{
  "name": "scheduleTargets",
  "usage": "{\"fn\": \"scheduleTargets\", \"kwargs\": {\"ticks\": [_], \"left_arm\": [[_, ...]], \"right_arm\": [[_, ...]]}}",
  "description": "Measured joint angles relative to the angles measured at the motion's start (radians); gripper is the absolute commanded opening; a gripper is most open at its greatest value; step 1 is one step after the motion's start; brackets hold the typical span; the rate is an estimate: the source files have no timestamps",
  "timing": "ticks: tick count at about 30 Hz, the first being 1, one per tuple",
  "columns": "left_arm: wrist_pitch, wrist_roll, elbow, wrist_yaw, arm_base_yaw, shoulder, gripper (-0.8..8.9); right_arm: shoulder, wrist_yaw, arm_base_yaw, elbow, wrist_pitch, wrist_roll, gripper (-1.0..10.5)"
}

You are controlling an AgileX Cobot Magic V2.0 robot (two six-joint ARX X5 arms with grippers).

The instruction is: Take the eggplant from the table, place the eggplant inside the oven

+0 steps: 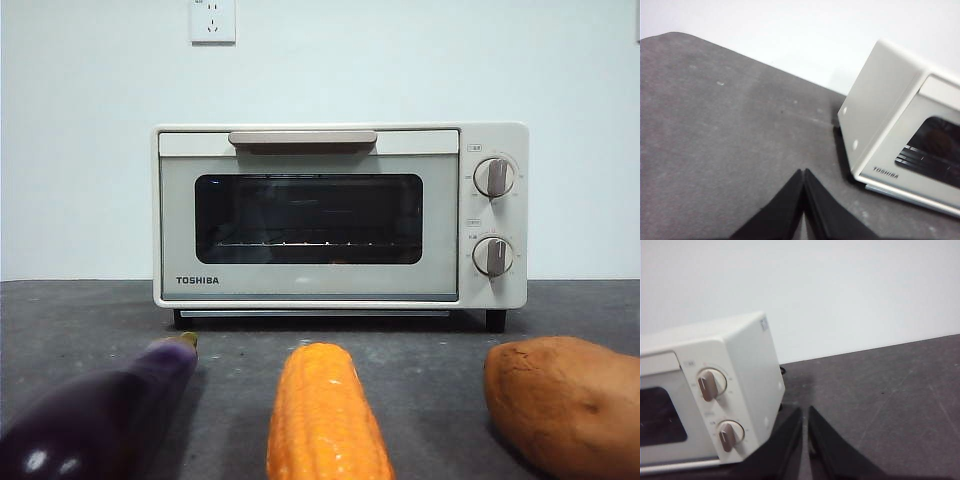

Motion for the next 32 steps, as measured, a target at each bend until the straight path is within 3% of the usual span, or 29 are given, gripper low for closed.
{"fn": "scheduleTargets", "kwargs": {"ticks": [7,18,27,32], "left_arm": [[-0.123,-0.074,0.042,0.046,0.0,0.003,0.06],[-0.258,-0.1,0.287,0.104,0.0,0.149,0.06],[-0.361,-0.034,0.514,0.263,0.0,0.407,0.06],[-0.422,0.012,0.645,0.358,0.0,0.547,0.06]], "right_arm": [[0.003,-0.052,0.0,0.084,-0.045,0.097,0.0],[0.174,-0.083,0.0,0.444,-0.401,0.113,0.0],[0.413,-0.242,0.0,0.706,-0.645,0.061,0.0],[0.543,-0.417,0.0,0.819,-0.784,0.054,0.2]]}}
